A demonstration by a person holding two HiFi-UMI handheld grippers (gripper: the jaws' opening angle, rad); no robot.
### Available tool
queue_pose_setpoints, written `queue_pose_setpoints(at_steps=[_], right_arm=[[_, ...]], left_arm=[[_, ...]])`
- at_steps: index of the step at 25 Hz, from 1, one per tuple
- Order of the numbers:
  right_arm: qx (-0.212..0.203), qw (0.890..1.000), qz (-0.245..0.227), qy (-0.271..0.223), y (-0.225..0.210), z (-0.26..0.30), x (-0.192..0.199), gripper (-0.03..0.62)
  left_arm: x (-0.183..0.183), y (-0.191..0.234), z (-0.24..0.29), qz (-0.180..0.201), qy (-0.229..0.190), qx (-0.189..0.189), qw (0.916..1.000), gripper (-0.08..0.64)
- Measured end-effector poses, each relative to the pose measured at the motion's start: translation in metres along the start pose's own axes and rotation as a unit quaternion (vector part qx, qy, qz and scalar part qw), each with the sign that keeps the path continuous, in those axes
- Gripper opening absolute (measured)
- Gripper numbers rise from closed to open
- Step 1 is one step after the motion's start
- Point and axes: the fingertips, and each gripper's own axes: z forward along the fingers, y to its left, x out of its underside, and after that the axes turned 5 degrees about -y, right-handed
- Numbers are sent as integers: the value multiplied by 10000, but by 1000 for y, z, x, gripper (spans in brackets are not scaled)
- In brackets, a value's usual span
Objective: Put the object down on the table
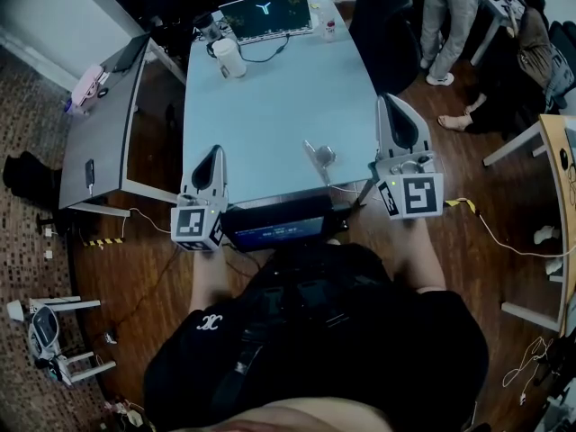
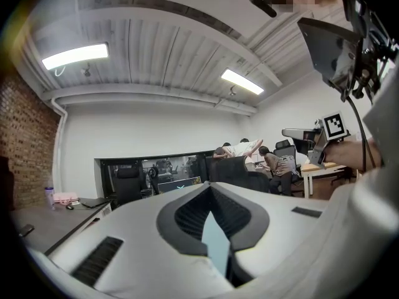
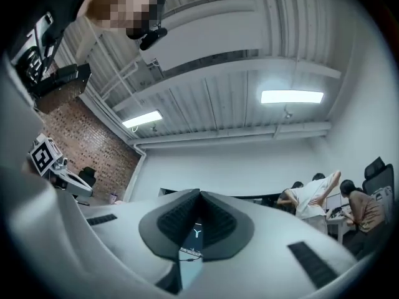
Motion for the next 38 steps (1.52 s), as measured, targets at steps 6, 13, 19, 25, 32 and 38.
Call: queue_pose_setpoints(at_steps=[6, 13, 19, 25, 32, 38], right_arm=[[-202, 9998, 37, -46, -3, -20, -10, -21], [-99, 9997, 179, 152, 1, -53, -18, -23], [-203, 9997, 85, 109, 39, -99, -49, -20], [-218, 9993, 178, 253, 112, -182, -94, -20], [-172, 9987, 110, 469, 206, -300, -158, -20], [-137, 9986, 136, 485, 235, -350, -207, -20]], left_arm=[[2, -25, -6, -25, 72, -24, 10000, 5], [-9, -38, -26, 67, 2, 62, 10000, 5], [-21, -57, -80, 113, -157, 213, 9996, 5], [-10, -73, -193, 96, -167, 295, 9994, 5], [4, -89, -342, -64, -25, 284, 9996, 5], [-15, -107, -412, -64, -37, 330, 9994, 5]])
